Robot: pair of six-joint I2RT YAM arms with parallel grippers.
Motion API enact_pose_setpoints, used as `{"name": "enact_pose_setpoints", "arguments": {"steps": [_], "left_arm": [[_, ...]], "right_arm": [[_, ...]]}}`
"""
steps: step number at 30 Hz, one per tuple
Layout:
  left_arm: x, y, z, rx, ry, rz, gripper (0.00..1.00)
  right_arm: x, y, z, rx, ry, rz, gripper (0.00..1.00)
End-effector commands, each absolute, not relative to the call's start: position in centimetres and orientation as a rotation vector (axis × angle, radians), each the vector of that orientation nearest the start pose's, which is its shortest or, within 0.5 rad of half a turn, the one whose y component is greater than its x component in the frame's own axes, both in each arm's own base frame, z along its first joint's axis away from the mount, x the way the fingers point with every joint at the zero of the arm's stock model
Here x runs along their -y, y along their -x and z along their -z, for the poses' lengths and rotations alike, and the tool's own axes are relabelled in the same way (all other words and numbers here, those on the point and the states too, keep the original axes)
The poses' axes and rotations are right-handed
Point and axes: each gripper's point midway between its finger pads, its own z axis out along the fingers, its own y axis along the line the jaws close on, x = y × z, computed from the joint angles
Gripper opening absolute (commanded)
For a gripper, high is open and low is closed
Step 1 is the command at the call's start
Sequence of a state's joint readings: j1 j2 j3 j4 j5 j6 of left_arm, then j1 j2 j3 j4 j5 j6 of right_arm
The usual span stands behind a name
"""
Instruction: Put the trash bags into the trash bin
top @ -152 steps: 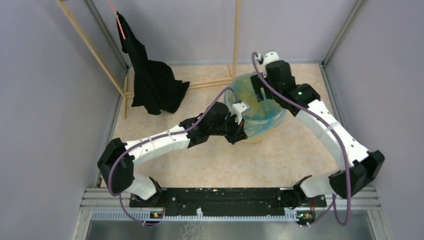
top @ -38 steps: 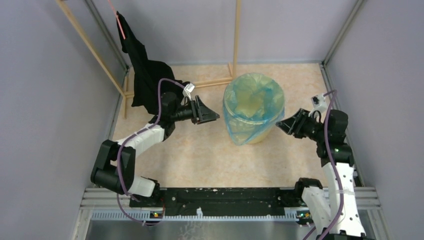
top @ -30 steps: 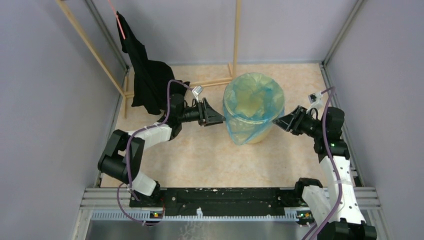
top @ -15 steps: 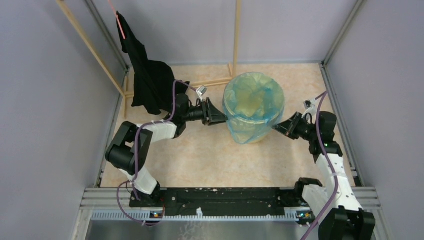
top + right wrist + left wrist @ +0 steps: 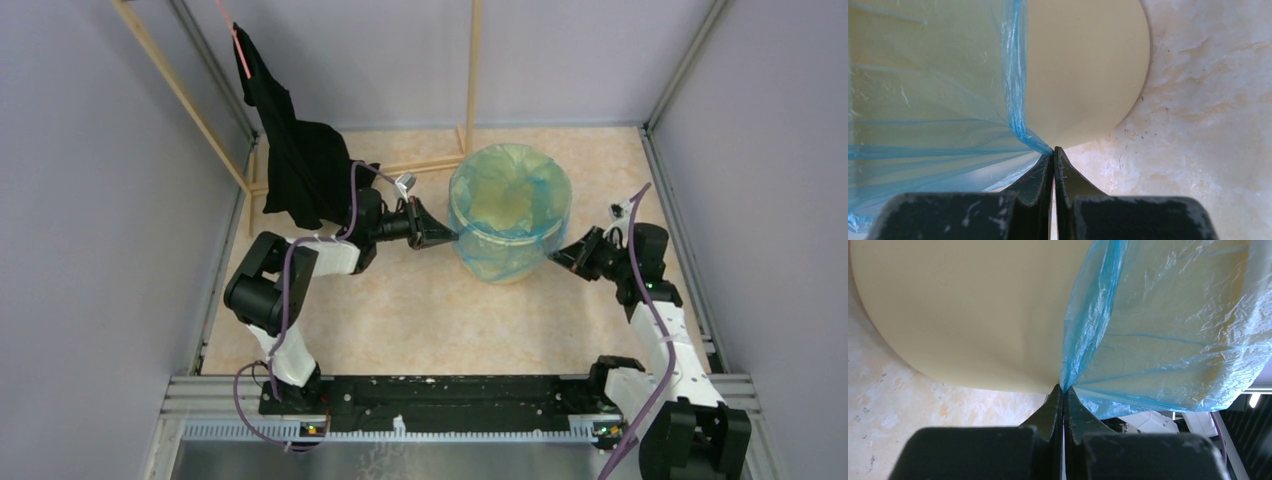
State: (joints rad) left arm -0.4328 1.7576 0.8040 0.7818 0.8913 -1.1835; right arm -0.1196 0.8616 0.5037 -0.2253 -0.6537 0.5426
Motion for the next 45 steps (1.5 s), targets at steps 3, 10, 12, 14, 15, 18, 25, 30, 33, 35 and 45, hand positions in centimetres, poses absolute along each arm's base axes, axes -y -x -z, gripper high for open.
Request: {"name": "enact_pose_setpoints", "arguments": {"steps": [3,10,12,14,15,18,25,30,33,35,45], "left_arm": [[31.6,-30.5,-16.4,-2.086,-0.034,1.824,0.0],[31.1,-30.1,-14.6,-2.16,-0.046,1.729,0.0],[31.0,-30.1,-14.1,-2.173,-0.053,1.707,0.0],[30.8,-30.1,-13.8,-2.186,-0.058,1.68,0.01],[30.7,-30.1,-13.8,-2.192,-0.064,1.663,0.02],[30.3,-30.1,-13.8,-2.225,-0.085,1.59,0.09],[27.6,-30.3,-15.0,-2.286,-0.158,1.28,0.49],[25.1,-29.8,-17.7,-2.252,-0.206,1.133,0.7],[23.8,-30.5,-21.5,-2.14,-0.217,1.039,0.77],[23.4,-31.3,-25.6,-2.02,-0.226,1.009,0.84],[25.0,-34.0,-43.1,-1.57,-0.324,1.059,0.98]], "right_arm": [[-9.3,-26.8,-13.5,-2.139,-0.331,-0.931,0.0],[-10.0,-27.0,-12.2,-2.182,-0.323,-0.944,0.0],[-10.1,-27.1,-11.9,-2.195,-0.322,-0.935,0.0],[-9.8,-27.1,-11.6,-2.217,-0.33,-0.912,0.0],[-9.5,-27.2,-11.6,-2.228,-0.34,-0.882,0.0],[-8.1,-27.4,-12.5,-2.237,-0.384,-0.767,0.03],[-2.8,-28.0,-18.8,-2.147,-0.488,-0.395,0.46],[-1.1,-28.9,-27.6,-1.998,-0.4,-0.276,0.59],[-4.0,-29.9,-33.6,-1.895,-0.251,-0.425,0.68],[-6.9,-30.7,-36.0,-1.875,-0.154,-0.552,0.73],[-19.1,-34.9,-30.5,-2.197,0.2,-0.423,0.87]]}}
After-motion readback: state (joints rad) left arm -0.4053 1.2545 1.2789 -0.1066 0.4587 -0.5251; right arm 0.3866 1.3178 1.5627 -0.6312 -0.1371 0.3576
